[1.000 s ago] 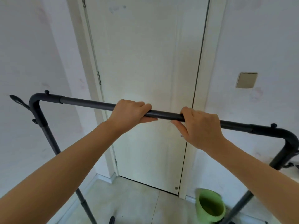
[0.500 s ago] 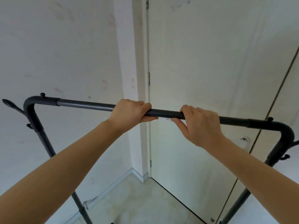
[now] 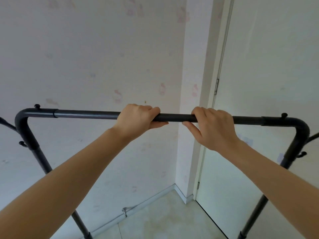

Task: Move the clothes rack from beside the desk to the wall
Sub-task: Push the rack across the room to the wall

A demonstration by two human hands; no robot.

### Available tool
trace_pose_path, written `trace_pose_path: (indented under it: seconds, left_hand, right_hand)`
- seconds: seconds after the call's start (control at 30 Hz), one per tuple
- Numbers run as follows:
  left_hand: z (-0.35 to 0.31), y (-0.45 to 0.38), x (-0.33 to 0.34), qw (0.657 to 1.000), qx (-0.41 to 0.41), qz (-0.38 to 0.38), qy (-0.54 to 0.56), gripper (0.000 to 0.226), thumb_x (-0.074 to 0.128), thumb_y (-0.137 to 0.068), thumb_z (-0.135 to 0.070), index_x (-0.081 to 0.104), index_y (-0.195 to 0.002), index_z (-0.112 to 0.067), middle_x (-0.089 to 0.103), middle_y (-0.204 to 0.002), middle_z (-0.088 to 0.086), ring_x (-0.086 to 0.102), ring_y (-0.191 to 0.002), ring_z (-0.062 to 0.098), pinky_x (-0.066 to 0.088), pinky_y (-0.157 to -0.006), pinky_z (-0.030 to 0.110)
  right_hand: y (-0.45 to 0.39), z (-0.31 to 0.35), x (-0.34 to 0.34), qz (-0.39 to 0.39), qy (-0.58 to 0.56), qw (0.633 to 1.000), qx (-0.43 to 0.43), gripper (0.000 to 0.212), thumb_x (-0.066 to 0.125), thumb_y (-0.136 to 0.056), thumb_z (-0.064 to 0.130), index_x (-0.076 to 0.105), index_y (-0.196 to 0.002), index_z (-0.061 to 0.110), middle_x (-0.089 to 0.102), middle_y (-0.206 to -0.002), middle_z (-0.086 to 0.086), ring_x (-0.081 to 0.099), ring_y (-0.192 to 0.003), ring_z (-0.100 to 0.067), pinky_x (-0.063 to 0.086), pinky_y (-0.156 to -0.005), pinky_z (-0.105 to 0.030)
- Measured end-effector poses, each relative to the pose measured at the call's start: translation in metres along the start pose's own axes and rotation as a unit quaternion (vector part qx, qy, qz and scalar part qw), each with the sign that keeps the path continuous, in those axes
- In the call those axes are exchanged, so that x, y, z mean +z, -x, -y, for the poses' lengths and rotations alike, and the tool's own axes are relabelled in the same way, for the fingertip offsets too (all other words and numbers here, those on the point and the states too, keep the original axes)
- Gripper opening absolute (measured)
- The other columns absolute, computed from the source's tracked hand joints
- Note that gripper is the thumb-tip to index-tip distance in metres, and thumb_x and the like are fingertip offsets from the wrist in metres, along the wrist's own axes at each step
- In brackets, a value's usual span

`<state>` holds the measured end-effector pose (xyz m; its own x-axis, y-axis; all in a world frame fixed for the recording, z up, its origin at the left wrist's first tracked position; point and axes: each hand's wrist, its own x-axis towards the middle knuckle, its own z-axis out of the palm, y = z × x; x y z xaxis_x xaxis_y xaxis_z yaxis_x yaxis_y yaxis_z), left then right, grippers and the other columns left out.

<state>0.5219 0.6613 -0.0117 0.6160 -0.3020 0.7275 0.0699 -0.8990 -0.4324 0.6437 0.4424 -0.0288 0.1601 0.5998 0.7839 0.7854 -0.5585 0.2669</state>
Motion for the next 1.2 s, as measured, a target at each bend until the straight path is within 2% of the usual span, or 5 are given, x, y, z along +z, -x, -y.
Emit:
trace_pose_path:
  seconds: [0.27, 0.5, 0.87, 1.1, 1.2]
  left_hand:
    - [0.092, 0.05, 0.006, 0.997, -0.046, 0.033, -0.046, 0.05, 0.051, -0.089, -0.053, 0.047, -0.061, -0.012, 0.042, -0.045, 0.0, 0.034, -0.035, 0.022, 0.019, -0.042, 0.023]
    - [0.145, 0.089, 0.011, 0.991, -0.08, 0.064, -0.081, 0.05, 0.052, -0.088, -0.053, 0.049, -0.061, -0.011, 0.041, -0.045, 0.0, 0.034, -0.035, 0.023, 0.022, -0.042, 0.024]
    - [0.207, 0.124, 0.021, 0.974, -0.11, 0.117, -0.158, 0.05, 0.051, -0.09, -0.053, 0.054, -0.064, -0.011, 0.043, -0.046, -0.001, 0.034, -0.035, 0.019, 0.022, -0.041, 0.023]
    - [0.234, 0.153, 0.019, 0.965, -0.141, 0.118, -0.189, 0.052, 0.048, -0.094, -0.054, 0.058, -0.068, -0.01, 0.045, -0.049, 0.001, 0.039, -0.037, 0.02, 0.035, -0.035, 0.027]
    - [0.244, 0.162, 0.015, 0.964, -0.149, 0.106, -0.195, 0.05, 0.053, -0.093, -0.051, 0.056, -0.066, -0.009, 0.044, -0.048, 0.001, 0.038, -0.037, 0.019, 0.034, -0.035, 0.026]
  right_hand:
    - [-0.072, 0.068, 0.069, -0.029, -0.073, 0.996, -0.038, 0.047, 0.041, -0.094, 0.053, 0.056, -0.08, 0.011, 0.049, -0.051, 0.002, 0.043, -0.039, -0.02, 0.038, -0.039, -0.026]
    - [-0.11, 0.118, 0.122, -0.044, -0.138, 0.987, -0.069, 0.044, 0.045, -0.093, 0.051, 0.056, -0.078, 0.01, 0.047, -0.049, 0.003, 0.041, -0.036, -0.021, 0.034, -0.037, -0.024]
    - [-0.169, 0.168, 0.19, -0.056, -0.233, 0.964, -0.113, 0.044, 0.047, -0.092, 0.053, 0.056, -0.079, 0.012, 0.05, -0.05, 0.004, 0.043, -0.036, -0.018, 0.04, -0.036, -0.025]
    - [-0.197, 0.201, 0.218, -0.079, -0.269, 0.949, -0.145, 0.044, 0.049, -0.091, 0.053, 0.056, -0.078, 0.012, 0.049, -0.049, 0.004, 0.042, -0.036, -0.018, 0.032, -0.037, -0.021]
    - [-0.21, 0.215, 0.224, -0.086, -0.276, 0.944, -0.156, 0.044, 0.049, -0.091, 0.053, 0.057, -0.077, 0.012, 0.049, -0.049, 0.005, 0.041, -0.036, -0.018, 0.028, -0.037, -0.02]
